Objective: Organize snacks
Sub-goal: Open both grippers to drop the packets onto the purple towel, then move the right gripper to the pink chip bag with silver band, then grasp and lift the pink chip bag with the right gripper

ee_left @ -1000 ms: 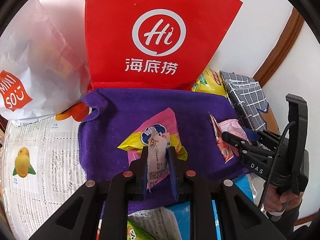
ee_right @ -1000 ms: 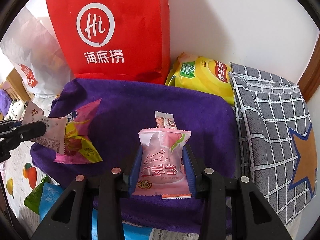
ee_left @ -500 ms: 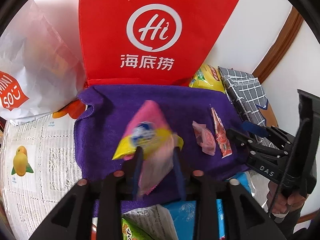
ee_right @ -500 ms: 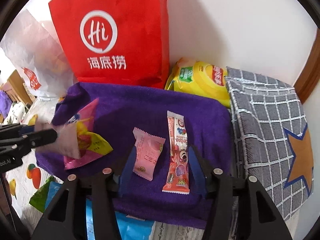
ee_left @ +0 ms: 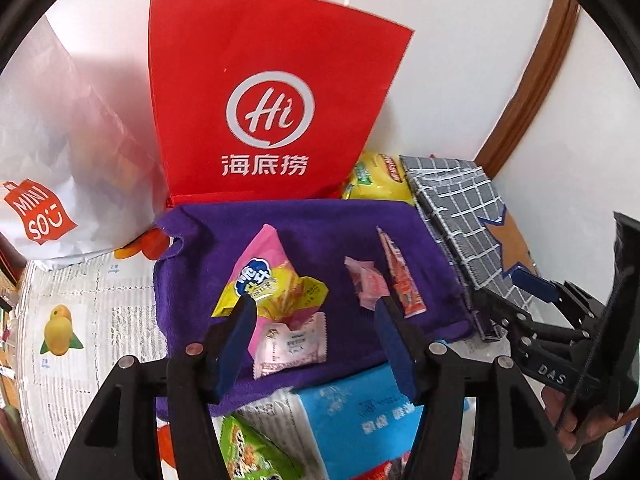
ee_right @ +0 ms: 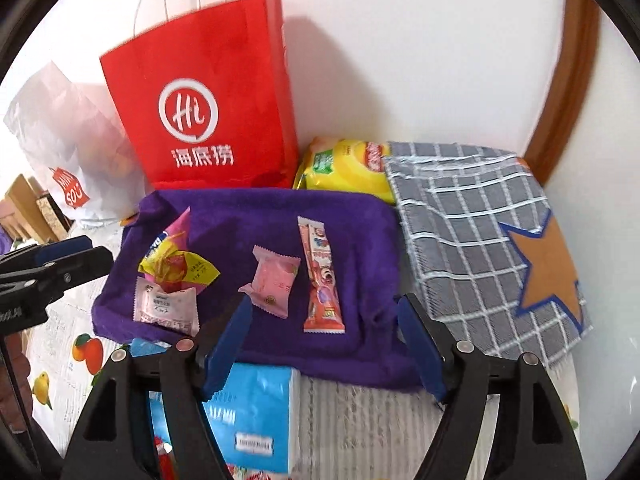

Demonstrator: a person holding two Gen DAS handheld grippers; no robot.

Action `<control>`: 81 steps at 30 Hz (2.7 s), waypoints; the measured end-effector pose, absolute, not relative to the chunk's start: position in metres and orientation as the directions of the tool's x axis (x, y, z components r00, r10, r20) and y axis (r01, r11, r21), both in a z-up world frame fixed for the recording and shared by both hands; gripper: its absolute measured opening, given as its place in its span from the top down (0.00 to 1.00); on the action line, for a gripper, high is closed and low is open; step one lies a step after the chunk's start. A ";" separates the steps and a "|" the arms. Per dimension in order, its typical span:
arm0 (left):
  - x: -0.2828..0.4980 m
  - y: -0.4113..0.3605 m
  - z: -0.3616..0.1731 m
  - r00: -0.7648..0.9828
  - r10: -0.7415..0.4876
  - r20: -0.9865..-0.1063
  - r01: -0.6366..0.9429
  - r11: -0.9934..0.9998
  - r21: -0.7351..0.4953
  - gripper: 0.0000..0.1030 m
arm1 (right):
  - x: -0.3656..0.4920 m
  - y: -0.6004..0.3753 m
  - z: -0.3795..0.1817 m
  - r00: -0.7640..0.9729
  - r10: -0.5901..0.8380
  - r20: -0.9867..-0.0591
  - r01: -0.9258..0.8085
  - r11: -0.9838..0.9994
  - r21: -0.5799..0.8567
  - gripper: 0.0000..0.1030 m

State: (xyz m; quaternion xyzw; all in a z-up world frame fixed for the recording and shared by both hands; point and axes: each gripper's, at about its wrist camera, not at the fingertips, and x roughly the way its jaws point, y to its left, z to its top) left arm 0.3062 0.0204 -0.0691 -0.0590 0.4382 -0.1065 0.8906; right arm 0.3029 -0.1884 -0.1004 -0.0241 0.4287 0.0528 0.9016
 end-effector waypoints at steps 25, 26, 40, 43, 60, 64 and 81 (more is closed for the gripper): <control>0.203 0.016 -0.028 0.663 -0.238 -0.710 0.152 0.971 -0.183 0.43 | 0.188 -0.207 -0.089 0.675 0.103 -0.730 -0.104 0.994 0.044 0.26; 0.200 0.018 -0.029 0.667 -0.230 -0.709 0.146 0.973 -0.178 0.43 | 0.187 -0.208 -0.089 0.676 0.095 -0.731 -0.098 0.994 0.038 0.26; 0.164 0.051 -0.058 0.649 -0.158 -0.745 0.051 0.985 -0.165 0.42 | 0.159 -0.204 -0.117 0.633 0.137 -0.762 -0.121 0.990 0.078 0.26; 0.160 0.055 -0.066 0.637 -0.155 -0.756 0.038 0.985 -0.170 0.42 | 0.156 -0.201 -0.128 0.612 0.165 -0.774 -0.139 0.985 0.100 0.26; 0.151 0.072 -0.086 0.603 -0.183 -0.777 0.016 0.976 -0.217 0.42 | 0.140 -0.162 -0.166 0.481 0.295 -0.826 -0.276 0.945 0.177 0.26; 0.152 0.072 -0.089 0.596 -0.189 -0.780 0.020 0.975 -0.221 0.42 | 0.139 -0.154 -0.168 0.469 0.294 -0.833 -0.290 0.942 0.169 0.26; 0.151 0.093 -0.100 0.588 -0.177 -0.790 -0.035 0.969 -0.243 0.42 | 0.146 -0.144 -0.191 0.416 0.244 -0.876 -0.297 0.947 0.123 0.25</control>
